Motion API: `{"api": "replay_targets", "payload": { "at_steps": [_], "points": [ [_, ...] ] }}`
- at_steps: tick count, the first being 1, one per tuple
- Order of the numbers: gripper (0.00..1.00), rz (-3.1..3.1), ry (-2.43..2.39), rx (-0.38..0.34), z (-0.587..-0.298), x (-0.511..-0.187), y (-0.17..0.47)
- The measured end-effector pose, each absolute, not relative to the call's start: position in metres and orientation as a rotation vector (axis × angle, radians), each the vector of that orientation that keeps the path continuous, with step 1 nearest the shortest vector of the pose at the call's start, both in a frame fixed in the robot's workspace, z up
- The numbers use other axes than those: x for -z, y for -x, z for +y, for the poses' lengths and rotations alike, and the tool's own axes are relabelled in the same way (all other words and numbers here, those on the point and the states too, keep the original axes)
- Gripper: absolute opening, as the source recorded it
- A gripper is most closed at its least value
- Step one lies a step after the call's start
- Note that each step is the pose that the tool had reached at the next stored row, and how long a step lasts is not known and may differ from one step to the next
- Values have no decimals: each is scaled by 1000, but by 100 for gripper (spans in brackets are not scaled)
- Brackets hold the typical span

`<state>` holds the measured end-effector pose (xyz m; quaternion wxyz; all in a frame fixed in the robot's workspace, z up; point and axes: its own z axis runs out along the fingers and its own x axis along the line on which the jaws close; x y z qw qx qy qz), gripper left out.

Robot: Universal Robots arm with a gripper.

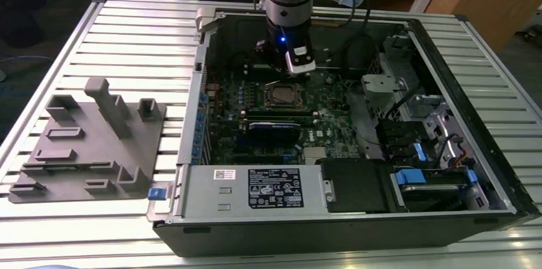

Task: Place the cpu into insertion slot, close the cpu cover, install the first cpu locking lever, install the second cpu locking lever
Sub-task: 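Install the first cpu locking lever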

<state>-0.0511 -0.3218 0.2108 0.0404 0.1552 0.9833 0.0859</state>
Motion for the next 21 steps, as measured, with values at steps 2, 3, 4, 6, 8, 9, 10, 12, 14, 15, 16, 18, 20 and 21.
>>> {"api": "replay_targets", "payload": {
  "at_steps": [2,3,4,6,8,9,10,12,14,15,16,18,20,21],
  "points": [
    [11,3008,-494,-262,-321,-211,51],
    [11,3007,-501,-262,-321,-211,51],
    [11,3006,-506,-262,-321,-211,51],
    [11,3004,-513,-261,-320,-211,51],
    [11,3003,-517,-261,-318,-211,51],
    [11,3003,-519,-261,-318,-211,51],
    [11,3002,-521,-261,-317,-211,51],
    [11,3002,-522,-261,-317,-211,51],
    [11,3002,-523,-261,-317,-211,51],
    [11,3002,-523,-261,-317,-211,51],
    [11,3002,-524,-261,-316,-211,51],
    [11,3000,-529,-261,-316,-211,50],
    [11,3000,-533,-261,-316,-211,50],
    [11,2999,-533,-261,-316,-211,50]
  ]
}}
